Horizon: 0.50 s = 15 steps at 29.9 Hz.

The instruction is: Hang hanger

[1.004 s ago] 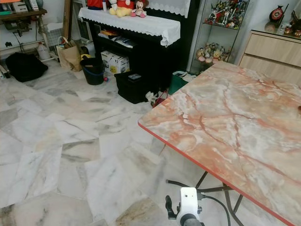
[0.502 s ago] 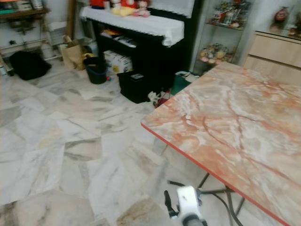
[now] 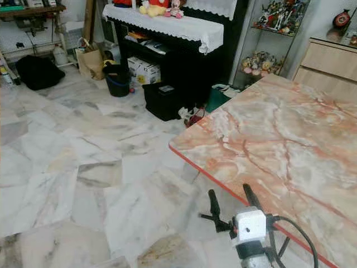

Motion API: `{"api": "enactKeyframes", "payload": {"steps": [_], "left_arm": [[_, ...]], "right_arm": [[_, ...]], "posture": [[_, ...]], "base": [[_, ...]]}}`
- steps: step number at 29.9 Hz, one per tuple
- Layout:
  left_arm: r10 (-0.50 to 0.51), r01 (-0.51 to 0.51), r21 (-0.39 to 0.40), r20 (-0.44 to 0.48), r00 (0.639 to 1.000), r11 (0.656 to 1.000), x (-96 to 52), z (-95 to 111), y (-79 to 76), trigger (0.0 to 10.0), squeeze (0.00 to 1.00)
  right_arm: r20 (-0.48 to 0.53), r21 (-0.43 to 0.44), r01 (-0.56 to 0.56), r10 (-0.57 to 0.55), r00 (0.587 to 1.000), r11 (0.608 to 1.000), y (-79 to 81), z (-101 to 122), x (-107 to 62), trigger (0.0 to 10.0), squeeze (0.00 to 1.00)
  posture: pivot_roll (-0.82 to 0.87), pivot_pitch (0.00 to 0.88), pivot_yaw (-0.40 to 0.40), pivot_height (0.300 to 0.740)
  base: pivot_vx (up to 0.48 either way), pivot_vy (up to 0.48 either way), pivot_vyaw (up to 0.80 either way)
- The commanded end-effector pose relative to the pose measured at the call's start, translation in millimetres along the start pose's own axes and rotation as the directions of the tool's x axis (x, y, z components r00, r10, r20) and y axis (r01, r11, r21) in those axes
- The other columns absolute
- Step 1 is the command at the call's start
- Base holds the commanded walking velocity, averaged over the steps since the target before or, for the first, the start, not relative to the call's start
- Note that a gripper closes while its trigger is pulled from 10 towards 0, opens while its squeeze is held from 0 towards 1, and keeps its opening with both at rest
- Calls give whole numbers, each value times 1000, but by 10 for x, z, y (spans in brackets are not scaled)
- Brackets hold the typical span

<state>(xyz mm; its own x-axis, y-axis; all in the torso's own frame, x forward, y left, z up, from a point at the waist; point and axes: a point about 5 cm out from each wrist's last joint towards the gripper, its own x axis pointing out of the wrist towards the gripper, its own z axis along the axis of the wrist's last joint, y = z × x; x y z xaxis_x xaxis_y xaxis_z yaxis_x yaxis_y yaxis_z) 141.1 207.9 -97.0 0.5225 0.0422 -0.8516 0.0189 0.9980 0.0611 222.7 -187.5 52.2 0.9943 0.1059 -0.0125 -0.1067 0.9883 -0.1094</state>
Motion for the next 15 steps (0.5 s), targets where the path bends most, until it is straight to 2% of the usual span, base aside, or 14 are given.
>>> {"api": "enactKeyframes", "payload": {"steps": [1,2,6,7,8,9,11,13,14,15], "left_arm": [[-4,4,7,-30,1000,1000,-10,-67,-7,10000,0],[-4,4,6,-30,1000,1000,-10,-67,-9,10000,0],[-3,3,1,-30,1000,1000,-11,-70,-10,10000,0],[-2,2,-1,-31,1000,1000,-11,-71,-10,10000,0],[-2,2,-1,-31,1000,1000,-11,-71,-10,10000,0],[-2,2,0,-32,999,1000,-11,-72,-11,10000,0],[-2,2,3,-33,999,1000,-10,-71,-15,10000,0],[-3,3,2,-33,999,1000,-8,-70,-25,10000,0],[-3,3,2,-33,999,1000,-8,-70,-25,10000,0],[-4,4,2,-33,999,1000,-8,-70,-28,10000,0]], "right_arm": [[-95,49,36,-31,995,998,-26,-148,-74,10000,0],[-148,84,45,-32,988,995,-4,-243,-110,10000,0],[-346,116,86,-41,937,989,20,-544,-212,10000,0],[-424,109,117,-60,903,987,5,-683,-246,10000,0],[-424,109,117,-60,903,987,5,-683,-246,10000,0],[-476,123,149,-73,877,981,-3,-793,-270,10000,0],[-601,150,202,-73,796,968,-2,-1044,-357,10000,0],[-749,189,294,-56,660,937,-1,-1324,-592,10000,0],[-749,189,294,-56,660,937,-1,-1324,-592,10000,0],[-767,192,305,-51,639,933,2,-1359,-637,10000,0]], "posture": [[57,25,-39,740],[58,28,-40,740],[59,29,-43,740],[62,31,-42,740],[62,31,-42,740],[63,32,-42,740],[64,36,-47,740],[66,34,-50,740],[66,34,-50,740],[66,33,-50,740]], "base": [[0,0,0],[0,0,0],[0,0,0],[0,0,0],[0,0,0],[0,0,0],[0,0,0],[0,0,0],[0,0,0],[0,0,0]]}}
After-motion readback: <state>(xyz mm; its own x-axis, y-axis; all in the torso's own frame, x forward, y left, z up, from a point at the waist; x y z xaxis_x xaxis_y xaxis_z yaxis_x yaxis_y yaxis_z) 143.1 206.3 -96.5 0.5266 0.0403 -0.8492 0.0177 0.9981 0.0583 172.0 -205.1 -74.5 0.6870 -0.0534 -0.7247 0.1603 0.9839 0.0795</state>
